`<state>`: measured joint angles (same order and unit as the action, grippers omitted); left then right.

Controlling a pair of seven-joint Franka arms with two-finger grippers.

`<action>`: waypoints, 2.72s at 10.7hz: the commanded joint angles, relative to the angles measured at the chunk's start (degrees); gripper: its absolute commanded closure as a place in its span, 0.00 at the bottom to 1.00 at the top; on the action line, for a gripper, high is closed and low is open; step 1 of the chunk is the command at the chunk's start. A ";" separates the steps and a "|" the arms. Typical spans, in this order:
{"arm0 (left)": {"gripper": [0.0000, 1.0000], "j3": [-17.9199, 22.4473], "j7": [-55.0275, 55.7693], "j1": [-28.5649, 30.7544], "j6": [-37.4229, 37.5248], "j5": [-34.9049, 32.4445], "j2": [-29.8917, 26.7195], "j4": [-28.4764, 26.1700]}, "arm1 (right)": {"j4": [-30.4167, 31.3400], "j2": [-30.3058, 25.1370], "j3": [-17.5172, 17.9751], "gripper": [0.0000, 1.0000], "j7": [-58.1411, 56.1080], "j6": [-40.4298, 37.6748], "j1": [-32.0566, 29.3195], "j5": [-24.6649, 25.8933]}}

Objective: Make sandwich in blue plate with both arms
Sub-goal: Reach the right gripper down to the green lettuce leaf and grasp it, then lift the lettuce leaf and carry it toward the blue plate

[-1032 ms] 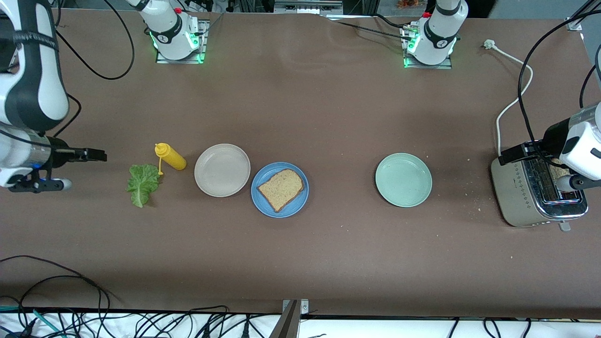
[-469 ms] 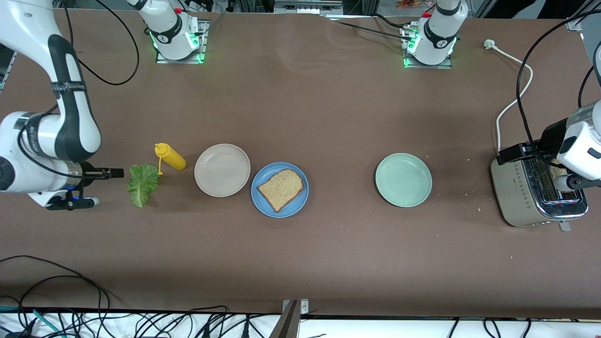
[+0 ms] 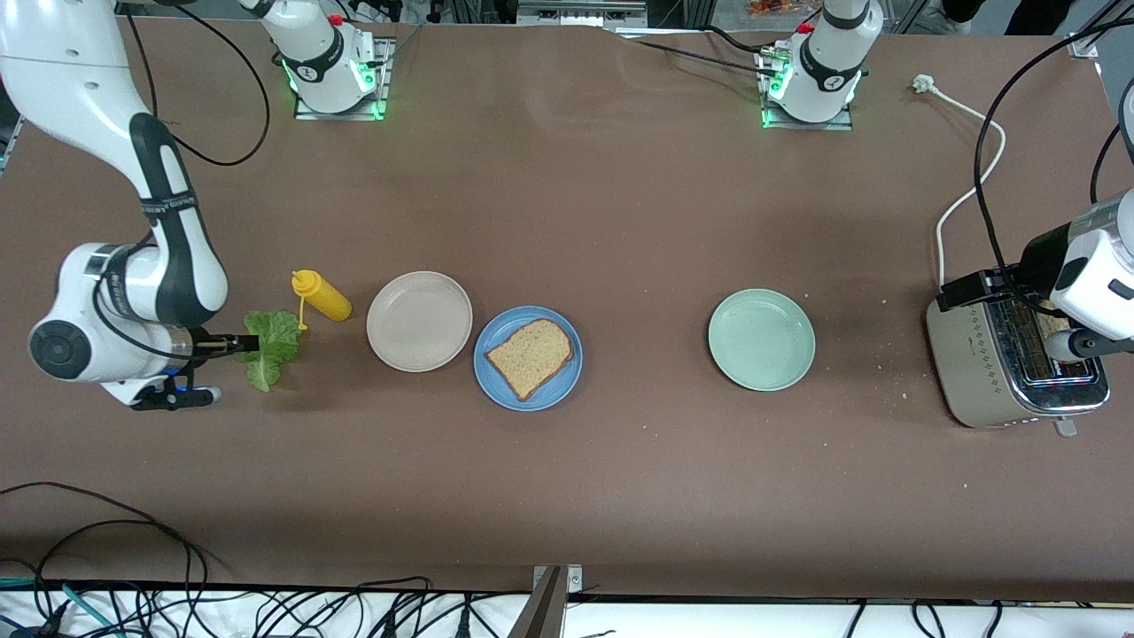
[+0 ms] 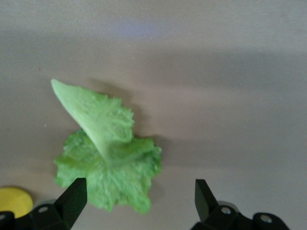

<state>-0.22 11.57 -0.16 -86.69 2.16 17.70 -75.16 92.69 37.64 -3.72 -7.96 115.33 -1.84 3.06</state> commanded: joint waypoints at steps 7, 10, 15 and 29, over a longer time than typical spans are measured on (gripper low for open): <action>0.00 -0.31 -1.56 0.25 0.46 -1.19 -0.39 -0.51 | -0.76 3.49 0.29 1.00 5.50 2.36 0.88 1.51; 0.00 -0.31 -1.55 0.25 0.46 -1.19 -0.39 -0.43 | -1.11 2.79 0.29 1.00 5.07 1.83 0.88 1.42; 0.00 -0.31 -1.56 0.25 0.46 -1.19 -0.39 -0.34 | -4.36 -8.26 0.55 1.00 5.24 -11.76 0.96 1.34; 0.00 -0.13 -1.64 0.34 0.38 -1.19 -0.21 0.01 | -15.09 -15.51 1.43 1.00 39.66 -29.04 21.42 -7.79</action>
<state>-0.09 11.05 -0.01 -86.66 2.16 17.78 -75.28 79.14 19.01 -1.60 24.74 84.44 15.91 -0.92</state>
